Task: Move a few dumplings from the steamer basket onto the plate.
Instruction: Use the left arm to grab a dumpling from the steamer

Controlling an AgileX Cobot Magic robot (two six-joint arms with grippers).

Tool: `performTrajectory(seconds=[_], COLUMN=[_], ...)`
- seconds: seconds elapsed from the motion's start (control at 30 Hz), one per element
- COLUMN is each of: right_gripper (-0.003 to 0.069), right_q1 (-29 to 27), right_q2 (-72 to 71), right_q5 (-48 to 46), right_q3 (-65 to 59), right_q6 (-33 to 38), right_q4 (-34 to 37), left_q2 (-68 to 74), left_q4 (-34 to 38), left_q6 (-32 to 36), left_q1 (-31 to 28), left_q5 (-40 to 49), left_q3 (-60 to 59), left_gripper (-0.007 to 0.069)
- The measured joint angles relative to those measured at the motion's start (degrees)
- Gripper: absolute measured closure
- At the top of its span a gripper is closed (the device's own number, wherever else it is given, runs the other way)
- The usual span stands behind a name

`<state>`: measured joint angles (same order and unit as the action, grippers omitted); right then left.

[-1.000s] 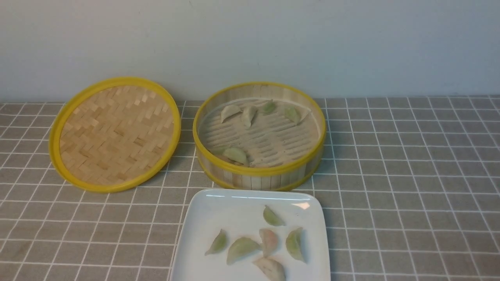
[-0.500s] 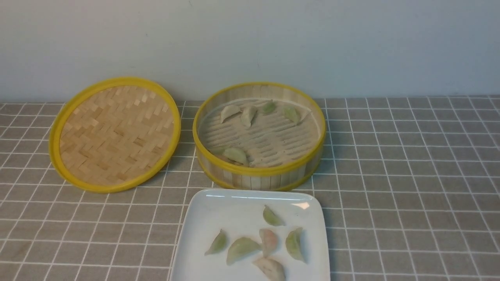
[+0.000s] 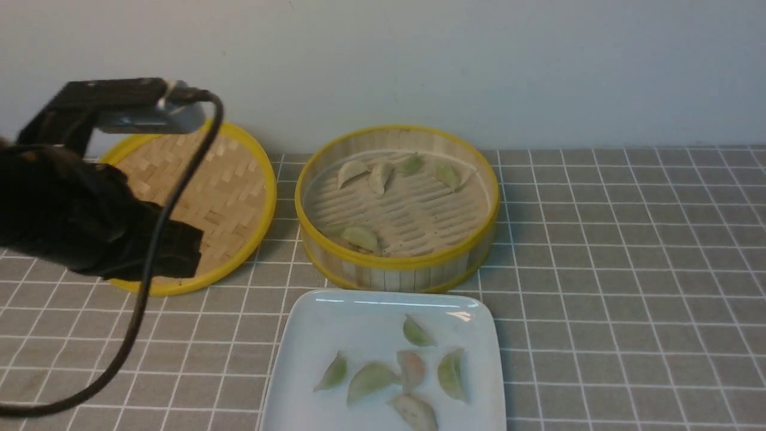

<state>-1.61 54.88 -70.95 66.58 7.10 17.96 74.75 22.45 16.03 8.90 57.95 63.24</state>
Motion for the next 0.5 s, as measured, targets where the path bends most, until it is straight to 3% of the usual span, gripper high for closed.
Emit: performTrajectory(seconds=[0.23, 0.5], right_gripper=[0.0671, 0.0671], right_q1=[0.0, 0.0], right_q2=[1.7, 1.7], right_q5=[-0.8, -1.0], right_q3=[0.1, 0.1], right_q6=[2.5, 2.6], right_q4=[2.9, 3.2], left_q2=[13.4, 27.2], left_q4=[-5.2, -8.3], left_q6=[0.5, 1.0], left_q1=[8.6, 12.9], left_q5=[0.2, -1.7], left_q3=[13.8, 27.7], left_gripper=[0.0629, 0.0627])
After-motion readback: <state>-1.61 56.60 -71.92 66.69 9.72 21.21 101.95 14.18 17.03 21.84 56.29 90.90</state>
